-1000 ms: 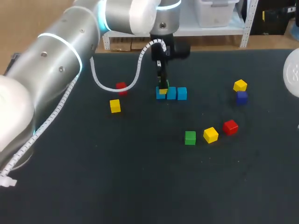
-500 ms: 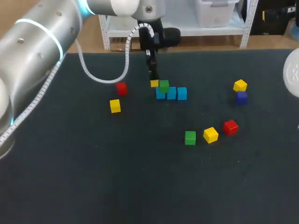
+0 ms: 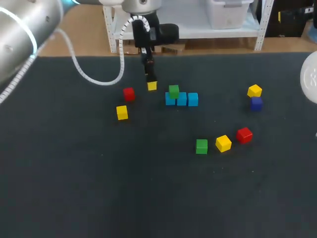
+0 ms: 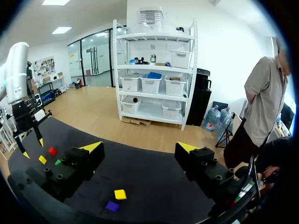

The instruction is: Place the blue cubes, place green cubes on the blue cubes, place the yellow cubes on the green cubes, then place the red cubes on the yellow cubes, and place purple cube on the red cubes.

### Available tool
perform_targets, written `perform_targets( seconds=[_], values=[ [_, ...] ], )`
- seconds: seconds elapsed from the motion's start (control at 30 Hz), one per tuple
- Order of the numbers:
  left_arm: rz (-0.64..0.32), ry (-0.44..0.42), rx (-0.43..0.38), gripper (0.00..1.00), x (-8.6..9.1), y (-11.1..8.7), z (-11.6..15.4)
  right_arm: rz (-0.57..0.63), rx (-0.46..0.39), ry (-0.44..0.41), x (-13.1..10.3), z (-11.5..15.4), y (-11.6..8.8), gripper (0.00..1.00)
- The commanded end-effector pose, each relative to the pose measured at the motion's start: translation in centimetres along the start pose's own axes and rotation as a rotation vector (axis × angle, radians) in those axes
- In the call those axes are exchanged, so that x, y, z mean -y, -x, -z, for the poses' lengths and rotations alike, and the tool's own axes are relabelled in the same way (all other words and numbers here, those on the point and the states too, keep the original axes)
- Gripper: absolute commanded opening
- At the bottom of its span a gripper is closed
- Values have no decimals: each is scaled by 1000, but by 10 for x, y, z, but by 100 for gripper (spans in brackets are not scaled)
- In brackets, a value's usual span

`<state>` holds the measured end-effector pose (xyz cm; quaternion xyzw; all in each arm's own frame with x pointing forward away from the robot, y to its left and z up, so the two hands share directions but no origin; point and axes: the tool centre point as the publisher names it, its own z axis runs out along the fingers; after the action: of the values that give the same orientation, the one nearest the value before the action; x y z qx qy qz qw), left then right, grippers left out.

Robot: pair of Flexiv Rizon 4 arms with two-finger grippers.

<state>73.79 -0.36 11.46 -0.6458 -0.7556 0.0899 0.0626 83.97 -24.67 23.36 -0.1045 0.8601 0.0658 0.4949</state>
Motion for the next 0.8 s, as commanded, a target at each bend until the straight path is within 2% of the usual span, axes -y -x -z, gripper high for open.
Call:
perform_targets(
  seconds=[0.03,0.5,0.8],
  values=[
    [16,157,62,100,28,-21,2,1,0,1,1,0,0,100],
    [174,279,81,100,51,-60,8,1,0,1,1,0,0,100],
    [247,287,94,100,62,-91,6,1,0,1,1,0,0,100]
  ],
)
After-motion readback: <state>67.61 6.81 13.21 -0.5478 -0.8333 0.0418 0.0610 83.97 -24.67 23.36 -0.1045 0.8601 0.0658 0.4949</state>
